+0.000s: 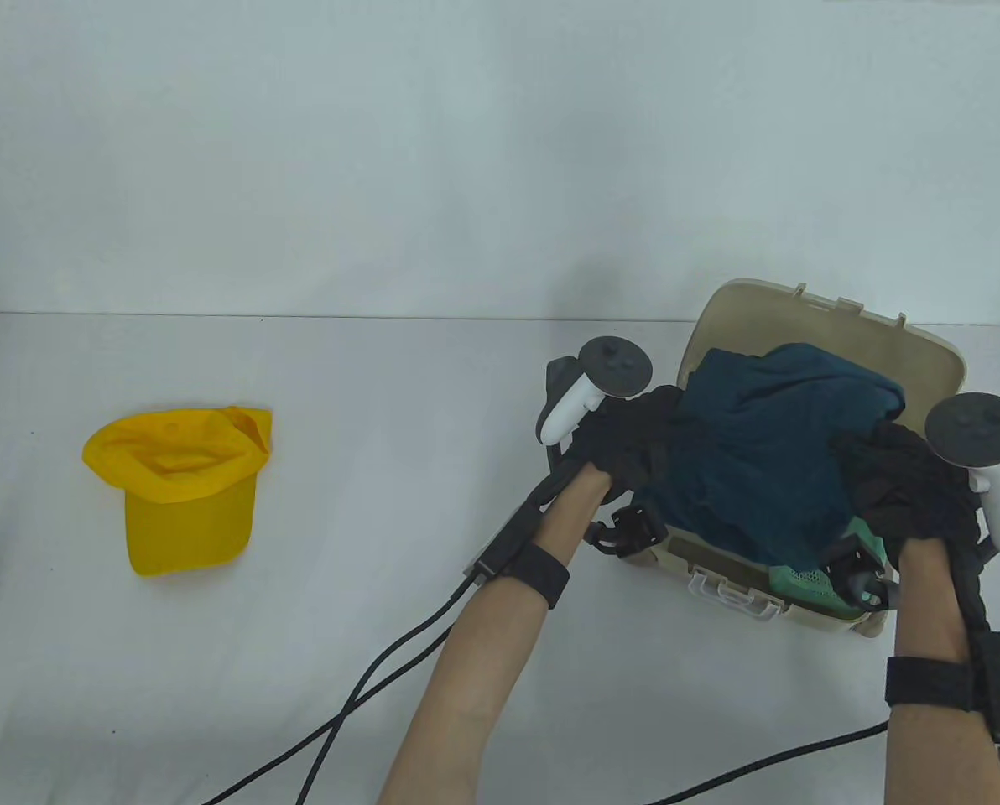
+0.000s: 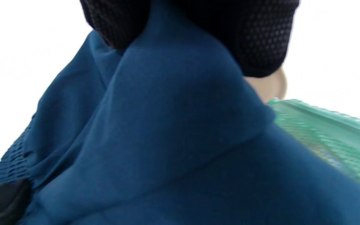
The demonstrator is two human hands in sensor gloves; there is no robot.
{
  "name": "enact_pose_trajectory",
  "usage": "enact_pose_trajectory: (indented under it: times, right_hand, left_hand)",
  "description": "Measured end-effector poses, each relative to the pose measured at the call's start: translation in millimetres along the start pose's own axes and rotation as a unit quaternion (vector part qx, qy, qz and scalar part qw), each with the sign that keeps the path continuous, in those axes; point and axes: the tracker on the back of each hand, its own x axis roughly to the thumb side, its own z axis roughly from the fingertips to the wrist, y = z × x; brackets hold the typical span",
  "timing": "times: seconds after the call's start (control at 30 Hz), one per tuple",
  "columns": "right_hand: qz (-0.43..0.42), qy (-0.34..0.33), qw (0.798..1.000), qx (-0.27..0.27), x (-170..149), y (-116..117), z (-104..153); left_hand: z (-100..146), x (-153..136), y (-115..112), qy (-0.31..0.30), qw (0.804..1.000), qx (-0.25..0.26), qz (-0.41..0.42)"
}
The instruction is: Pack suitcase
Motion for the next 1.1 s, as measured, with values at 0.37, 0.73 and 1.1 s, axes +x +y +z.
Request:
enact_pose_trajectory:
  times: [0.37,0.73,1.1]
  right_hand:
    - [0.015,0.09,0.996,0.02,-53,74,-38]
    - [0.069,0.075,0.993,0.05,-43,65,-31]
    - [0.081,-0.188,0.978,0.034,51,94,66]
  left_hand:
    - [-31,-38,-39,0.077,0.996,-0.009,-0.051]
    - [14,-37,-7,0.057,0.993,0.033,-0.101]
    - [164,-97,71,0.087,0.934,0.177,-0.299]
